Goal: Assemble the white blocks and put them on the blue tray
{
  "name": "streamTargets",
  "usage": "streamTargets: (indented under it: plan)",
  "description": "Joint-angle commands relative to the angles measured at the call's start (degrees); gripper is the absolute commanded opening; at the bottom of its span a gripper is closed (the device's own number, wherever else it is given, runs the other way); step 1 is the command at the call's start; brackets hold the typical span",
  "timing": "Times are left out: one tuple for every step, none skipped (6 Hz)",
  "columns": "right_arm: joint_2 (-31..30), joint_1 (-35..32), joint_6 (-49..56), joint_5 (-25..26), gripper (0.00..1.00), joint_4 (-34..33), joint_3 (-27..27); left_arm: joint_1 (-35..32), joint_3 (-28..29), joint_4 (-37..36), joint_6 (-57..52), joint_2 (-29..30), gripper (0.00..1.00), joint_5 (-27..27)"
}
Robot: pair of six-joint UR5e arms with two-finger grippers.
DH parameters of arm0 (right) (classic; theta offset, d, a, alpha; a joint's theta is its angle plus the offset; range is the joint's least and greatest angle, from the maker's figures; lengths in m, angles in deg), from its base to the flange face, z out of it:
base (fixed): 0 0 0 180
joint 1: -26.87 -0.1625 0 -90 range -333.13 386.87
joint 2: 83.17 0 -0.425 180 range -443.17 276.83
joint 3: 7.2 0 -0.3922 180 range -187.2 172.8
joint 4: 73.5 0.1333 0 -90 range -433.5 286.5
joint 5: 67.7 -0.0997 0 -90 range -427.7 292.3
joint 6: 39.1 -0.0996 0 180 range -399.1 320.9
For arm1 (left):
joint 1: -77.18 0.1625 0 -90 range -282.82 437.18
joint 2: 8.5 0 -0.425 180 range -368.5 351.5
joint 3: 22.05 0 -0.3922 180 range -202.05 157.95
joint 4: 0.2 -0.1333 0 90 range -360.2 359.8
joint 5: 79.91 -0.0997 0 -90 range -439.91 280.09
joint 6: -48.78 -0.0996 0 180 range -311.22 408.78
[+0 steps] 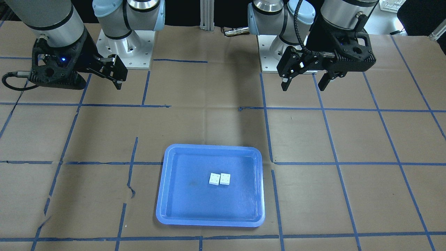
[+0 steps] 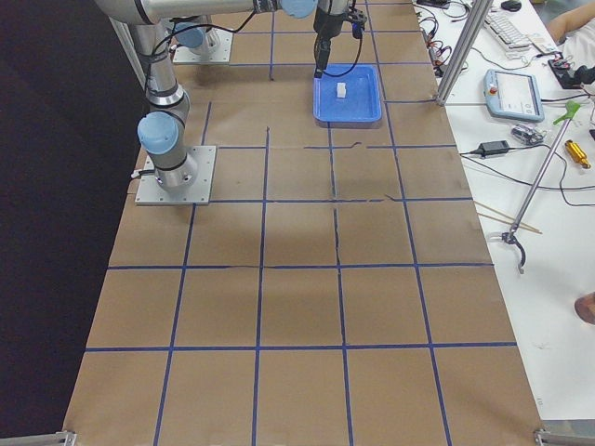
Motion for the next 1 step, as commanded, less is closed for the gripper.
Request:
streamTargets:
  plan:
    - [-0.02, -0.03, -0.02, 0.11, 1.00, -0.18, -0.04, 0.00, -0.05, 0.00, -0.06, -0.20, 1.00, 0.02]
